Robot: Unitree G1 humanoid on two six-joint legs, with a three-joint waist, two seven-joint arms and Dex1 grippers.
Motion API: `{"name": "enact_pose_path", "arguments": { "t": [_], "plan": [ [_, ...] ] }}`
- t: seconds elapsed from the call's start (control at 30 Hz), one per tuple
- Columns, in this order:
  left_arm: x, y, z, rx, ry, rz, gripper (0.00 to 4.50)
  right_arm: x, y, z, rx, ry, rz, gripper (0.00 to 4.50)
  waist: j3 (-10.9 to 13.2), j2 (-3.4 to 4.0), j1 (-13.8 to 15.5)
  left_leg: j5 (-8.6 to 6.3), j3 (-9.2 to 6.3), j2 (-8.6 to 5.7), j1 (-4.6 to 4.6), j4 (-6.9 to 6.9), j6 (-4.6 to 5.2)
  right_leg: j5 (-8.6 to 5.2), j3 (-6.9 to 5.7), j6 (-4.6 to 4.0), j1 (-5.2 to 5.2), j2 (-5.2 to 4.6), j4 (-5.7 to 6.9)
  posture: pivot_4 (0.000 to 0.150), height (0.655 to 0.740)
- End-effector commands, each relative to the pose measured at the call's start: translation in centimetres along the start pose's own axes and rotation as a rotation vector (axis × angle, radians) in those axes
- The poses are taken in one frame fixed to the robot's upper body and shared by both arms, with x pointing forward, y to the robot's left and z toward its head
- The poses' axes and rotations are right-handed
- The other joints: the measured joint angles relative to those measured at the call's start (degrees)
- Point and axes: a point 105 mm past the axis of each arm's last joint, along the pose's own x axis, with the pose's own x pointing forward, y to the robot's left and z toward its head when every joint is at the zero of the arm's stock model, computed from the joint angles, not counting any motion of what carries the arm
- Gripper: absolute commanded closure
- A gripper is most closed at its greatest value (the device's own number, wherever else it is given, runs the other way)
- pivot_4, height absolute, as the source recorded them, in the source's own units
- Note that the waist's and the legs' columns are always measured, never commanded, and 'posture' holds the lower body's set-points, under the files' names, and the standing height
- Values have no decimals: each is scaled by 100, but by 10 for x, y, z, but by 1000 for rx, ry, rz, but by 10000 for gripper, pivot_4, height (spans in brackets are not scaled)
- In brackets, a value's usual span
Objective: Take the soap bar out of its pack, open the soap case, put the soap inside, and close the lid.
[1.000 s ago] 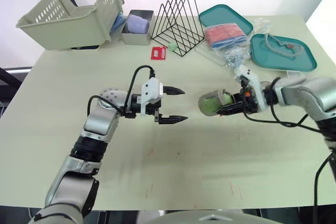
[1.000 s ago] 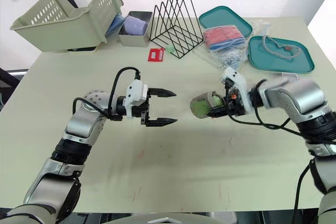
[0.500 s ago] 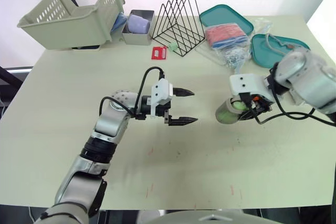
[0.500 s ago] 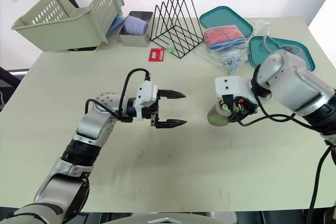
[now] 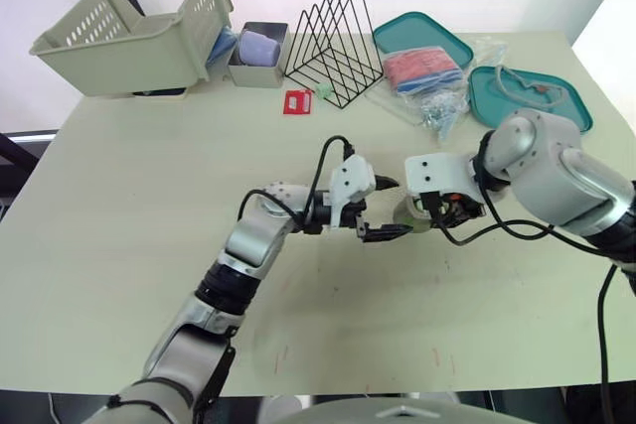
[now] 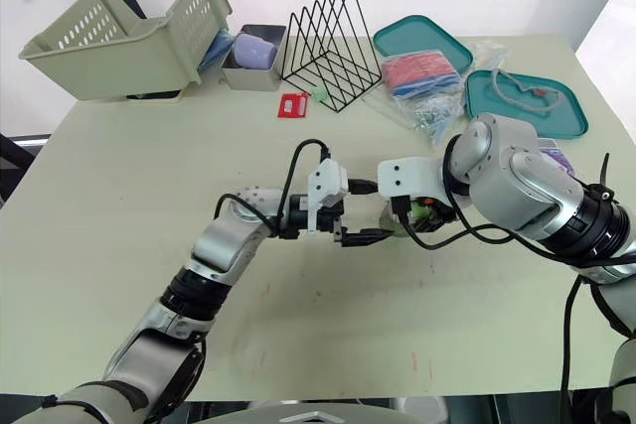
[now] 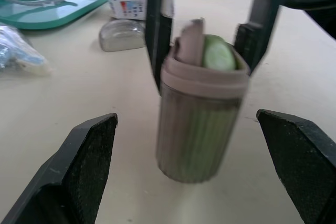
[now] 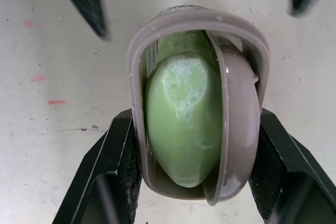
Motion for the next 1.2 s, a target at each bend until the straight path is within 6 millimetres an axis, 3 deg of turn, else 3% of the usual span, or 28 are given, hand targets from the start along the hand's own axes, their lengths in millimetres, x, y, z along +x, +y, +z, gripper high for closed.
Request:
{"name": "enact_pose_path", "arguments": {
  "t": [0.03, 0.37, 1.2],
  "plan": [
    [9, 2, 12, 53, -8, 12, 0, 13, 9, 4, -15, -5, 42, 24421, -1, 0, -2, 0, 0, 0, 0, 1, 0, 0, 0, 0, 0, 0, 1, 1500, 7400],
    [17, -2, 17, 82, 4, -27, 0, 13, 9, 3, -12, -10, 47, 24421, -1, 0, -2, 0, 0, 0, 0, 4, 0, -2, 0, -4, -1, 0, 9, 1500, 7400],
    [18, -2, 6, 92, 45, -50, 0, 15, 10, 4, -11, -31, 47, 24421, -1, 0, 0, 0, 0, 0, 0, 6, 0, -3, 0, -4, -1, 0, 12, 1500, 7400]
  ]
}}
